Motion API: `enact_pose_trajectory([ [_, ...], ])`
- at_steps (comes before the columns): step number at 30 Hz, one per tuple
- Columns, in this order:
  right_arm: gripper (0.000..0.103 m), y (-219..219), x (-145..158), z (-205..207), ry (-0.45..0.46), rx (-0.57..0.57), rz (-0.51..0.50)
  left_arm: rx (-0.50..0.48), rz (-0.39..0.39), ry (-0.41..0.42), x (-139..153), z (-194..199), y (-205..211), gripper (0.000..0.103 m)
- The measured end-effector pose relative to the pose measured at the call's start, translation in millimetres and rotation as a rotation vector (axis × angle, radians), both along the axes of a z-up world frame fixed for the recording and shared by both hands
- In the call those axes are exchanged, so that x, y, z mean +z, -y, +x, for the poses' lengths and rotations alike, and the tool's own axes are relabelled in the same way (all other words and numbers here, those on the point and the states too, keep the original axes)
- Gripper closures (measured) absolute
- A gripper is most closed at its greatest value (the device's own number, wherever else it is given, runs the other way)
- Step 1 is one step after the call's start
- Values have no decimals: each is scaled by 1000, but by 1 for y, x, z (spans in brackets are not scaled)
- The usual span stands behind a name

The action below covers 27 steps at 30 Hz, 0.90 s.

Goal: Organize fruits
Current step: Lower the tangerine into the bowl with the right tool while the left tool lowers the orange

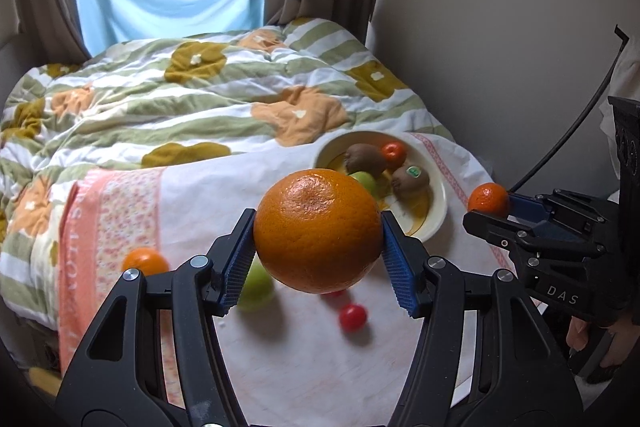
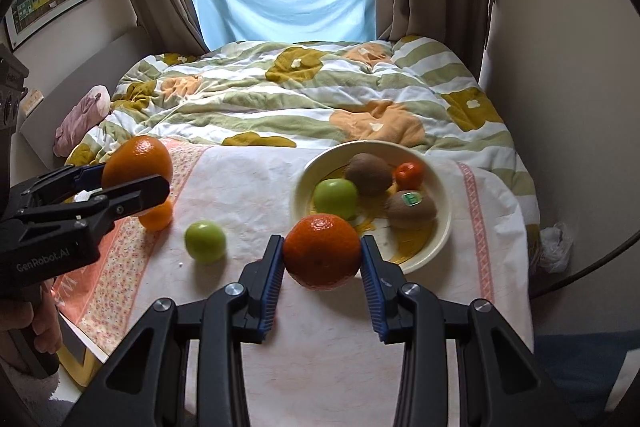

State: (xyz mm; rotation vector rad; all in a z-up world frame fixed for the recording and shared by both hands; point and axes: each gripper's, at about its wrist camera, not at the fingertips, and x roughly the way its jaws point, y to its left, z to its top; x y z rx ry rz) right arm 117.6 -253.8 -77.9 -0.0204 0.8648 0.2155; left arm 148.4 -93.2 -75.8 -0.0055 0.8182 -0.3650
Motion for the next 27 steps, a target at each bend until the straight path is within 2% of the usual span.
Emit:
enact_pose_trajectory([
  [5, 68, 36, -9, 19, -16, 18, 0, -11, 10, -23, -16, 17, 43, 40],
  [14, 68, 78, -33, 49, -62, 48, 3, -42, 59, -77, -62, 46, 105, 40],
  [20, 68, 95, -50, 60, -90, 50, 18, -68, 129, -102, -91, 56, 129, 40],
  [27, 68, 100, -61, 66, -114, 55, 40, -80, 183, -124, -107, 61, 139, 40],
])
